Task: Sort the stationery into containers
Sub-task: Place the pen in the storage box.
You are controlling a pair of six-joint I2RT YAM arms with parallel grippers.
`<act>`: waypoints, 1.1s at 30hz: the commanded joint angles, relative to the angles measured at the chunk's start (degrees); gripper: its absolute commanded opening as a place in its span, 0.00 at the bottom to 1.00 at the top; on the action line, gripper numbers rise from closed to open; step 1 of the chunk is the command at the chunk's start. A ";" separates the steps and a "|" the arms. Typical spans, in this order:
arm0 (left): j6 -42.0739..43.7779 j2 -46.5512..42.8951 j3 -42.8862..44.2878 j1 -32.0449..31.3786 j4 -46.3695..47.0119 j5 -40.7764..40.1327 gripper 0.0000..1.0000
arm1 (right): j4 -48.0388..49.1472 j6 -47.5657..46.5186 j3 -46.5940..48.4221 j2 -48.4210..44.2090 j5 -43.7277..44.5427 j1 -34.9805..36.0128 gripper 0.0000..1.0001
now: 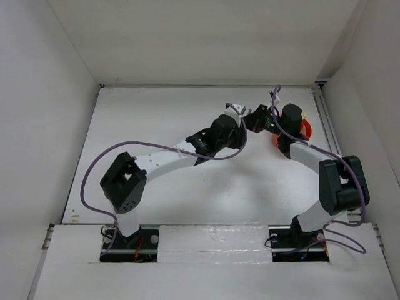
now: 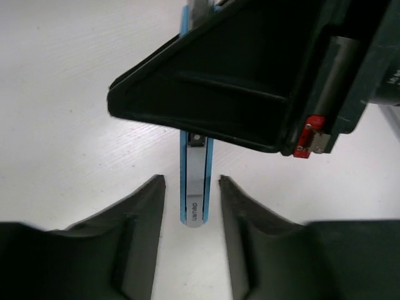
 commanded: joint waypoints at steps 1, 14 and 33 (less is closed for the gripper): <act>0.32 -2.53 0.99 0.08 0.58 -2.04 0.41 | 4.26 -2.51 3.56 -0.68 -2.49 -1.31 0.00; -5.74 -15.97 -13.94 -2.28 5.22 4.97 1.00 | 7.51 -30.46 6.91 -3.13 -5.75 -20.03 0.00; -2.40 -19.06 -20.37 -8.79 14.90 12.10 1.00 | 11.64 -34.69 1.90 0.11 -3.73 -30.59 0.00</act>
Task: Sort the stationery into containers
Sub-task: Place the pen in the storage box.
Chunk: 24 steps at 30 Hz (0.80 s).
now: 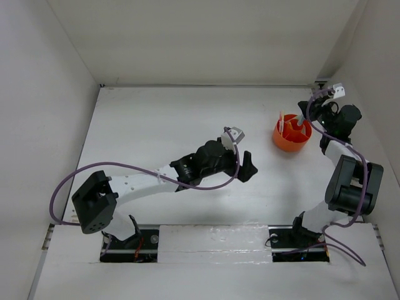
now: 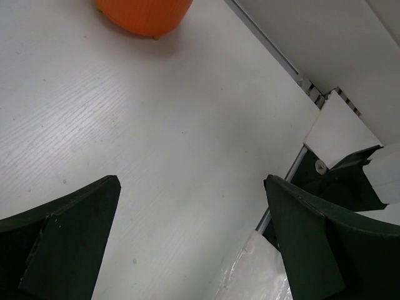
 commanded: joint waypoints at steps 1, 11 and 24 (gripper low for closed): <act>0.90 -2.25 -0.22 -0.29 4.85 2.77 1.00 | 5.70 0.11 -0.29 0.40 -0.98 -0.01 0.00; 1.42 -3.48 -0.83 -0.29 5.46 3.04 1.00 | 8.77 2.66 -0.81 5.05 0.34 -0.01 0.16; -3.75 -0.68 6.10 1.55 -5.16 -12.67 1.00 | -11.17 0.05 1.46 -10.65 9.98 3.40 1.00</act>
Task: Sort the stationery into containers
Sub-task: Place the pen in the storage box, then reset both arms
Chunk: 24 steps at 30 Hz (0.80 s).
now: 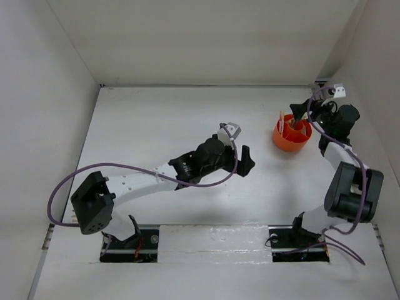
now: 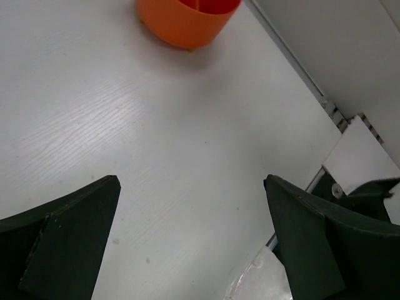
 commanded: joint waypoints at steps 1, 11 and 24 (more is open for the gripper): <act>-6.22 0.55 8.17 2.23 -7.73 -9.43 1.00 | -13.21 -4.98 3.30 -12.63 13.45 6.76 1.00; -28.12 -3.38 28.59 4.08 -54.58 -49.08 1.00 | -61.55 -2.00 13.22 -40.51 48.73 25.26 1.00; -25.76 -37.56 15.33 4.08 -64.81 -50.14 1.00 | -95.15 -3.15 21.33 -61.41 43.33 26.58 1.00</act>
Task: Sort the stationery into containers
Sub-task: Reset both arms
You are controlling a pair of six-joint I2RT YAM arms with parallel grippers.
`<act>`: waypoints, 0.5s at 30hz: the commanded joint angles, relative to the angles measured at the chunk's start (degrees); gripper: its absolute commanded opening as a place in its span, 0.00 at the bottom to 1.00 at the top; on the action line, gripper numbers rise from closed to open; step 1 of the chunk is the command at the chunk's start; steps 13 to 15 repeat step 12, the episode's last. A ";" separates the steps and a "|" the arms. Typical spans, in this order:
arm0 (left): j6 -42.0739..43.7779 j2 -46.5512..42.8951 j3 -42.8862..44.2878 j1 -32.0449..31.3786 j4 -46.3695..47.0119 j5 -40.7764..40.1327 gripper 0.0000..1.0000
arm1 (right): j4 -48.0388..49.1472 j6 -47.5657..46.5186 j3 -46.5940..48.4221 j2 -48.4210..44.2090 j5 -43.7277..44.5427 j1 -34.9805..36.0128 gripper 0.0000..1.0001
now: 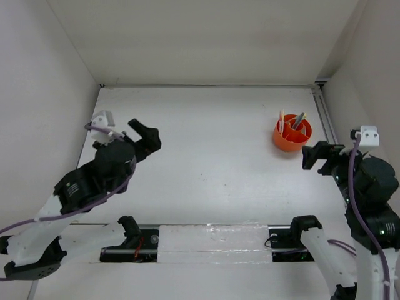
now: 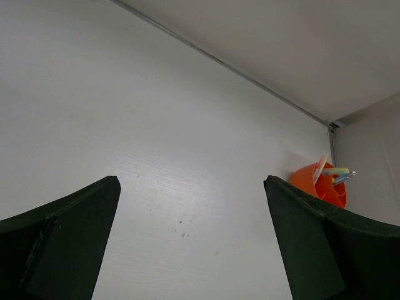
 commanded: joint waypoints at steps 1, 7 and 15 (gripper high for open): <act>-2.29 -3.99 -3.23 -0.25 -8.68 -2.80 1.00 | -10.34 -1.13 2.42 -4.12 -1.99 0.64 1.00; -6.33 -10.13 -5.60 -0.25 -13.36 -3.94 1.00 | -15.62 -1.85 3.65 -9.92 2.84 1.25 1.00; -4.14 -13.39 -6.66 -0.25 -10.12 -3.94 1.00 | -15.62 -1.84 3.12 -12.48 2.85 1.78 1.00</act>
